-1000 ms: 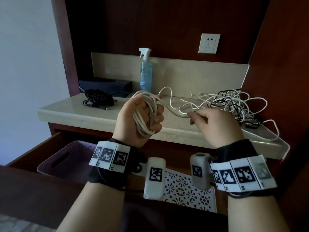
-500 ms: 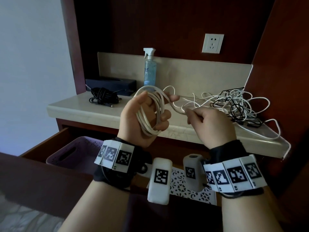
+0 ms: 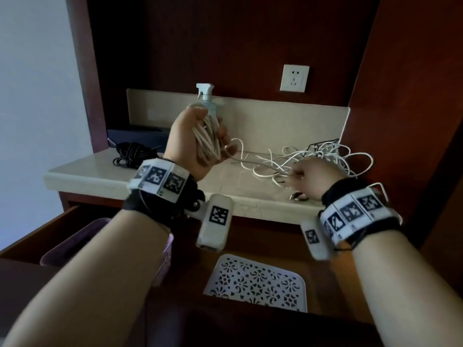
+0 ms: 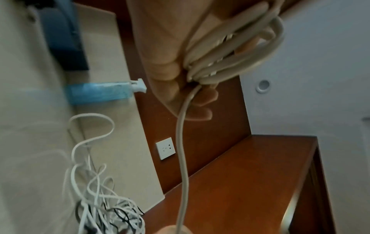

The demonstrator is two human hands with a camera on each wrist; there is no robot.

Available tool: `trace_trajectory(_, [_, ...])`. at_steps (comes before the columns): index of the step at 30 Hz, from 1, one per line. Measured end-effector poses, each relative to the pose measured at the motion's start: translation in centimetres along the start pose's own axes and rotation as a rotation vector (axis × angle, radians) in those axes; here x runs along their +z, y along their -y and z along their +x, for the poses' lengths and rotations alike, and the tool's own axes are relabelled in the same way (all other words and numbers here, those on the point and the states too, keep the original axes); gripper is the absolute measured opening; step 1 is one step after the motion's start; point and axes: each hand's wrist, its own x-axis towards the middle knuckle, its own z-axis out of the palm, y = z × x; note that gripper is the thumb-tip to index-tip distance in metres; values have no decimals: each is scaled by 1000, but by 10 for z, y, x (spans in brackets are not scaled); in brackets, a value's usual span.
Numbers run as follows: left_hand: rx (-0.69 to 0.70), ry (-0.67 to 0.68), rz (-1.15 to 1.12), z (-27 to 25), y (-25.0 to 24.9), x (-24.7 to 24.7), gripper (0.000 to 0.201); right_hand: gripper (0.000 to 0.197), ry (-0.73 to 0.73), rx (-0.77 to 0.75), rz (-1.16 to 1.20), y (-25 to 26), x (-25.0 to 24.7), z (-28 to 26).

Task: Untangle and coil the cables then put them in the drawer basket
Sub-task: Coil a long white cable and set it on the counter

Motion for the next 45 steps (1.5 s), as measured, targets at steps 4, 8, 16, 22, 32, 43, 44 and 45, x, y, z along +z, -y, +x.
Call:
trace_trajectory(4, [-44,-22,132,26,-13,0,25,34,29,258,-187,-54,-11,46])
trace_trajectory(8, [-154,-48,239,48,-5,-2,19,42,60,330,128,-78,-4,88])
trace_trajectory(16, [-106,-129,541,110,16,-2,15,23,-639,-54,232,-45,-102,150])
trace_trajectory(22, [-51,-120,500,135,0,-7,11,21,-685,-251,145,-36,-134,134])
trace_trajectory(32, [27,-128,221,80,-7,-20,14,35,90,-91,-335,-39,-82,52])
trace_trajectory(43, [-18,-50,80,25,-69,-81,16,20,-113,-433,500,88,-76,-21])
trace_trajectory(44, [-43,-8,23,18,-78,-89,18,21,-165,-455,506,101,-77,-21])
trace_trajectory(45, [-64,34,-28,10,-86,-97,20,22,-185,-462,512,113,-75,-22])
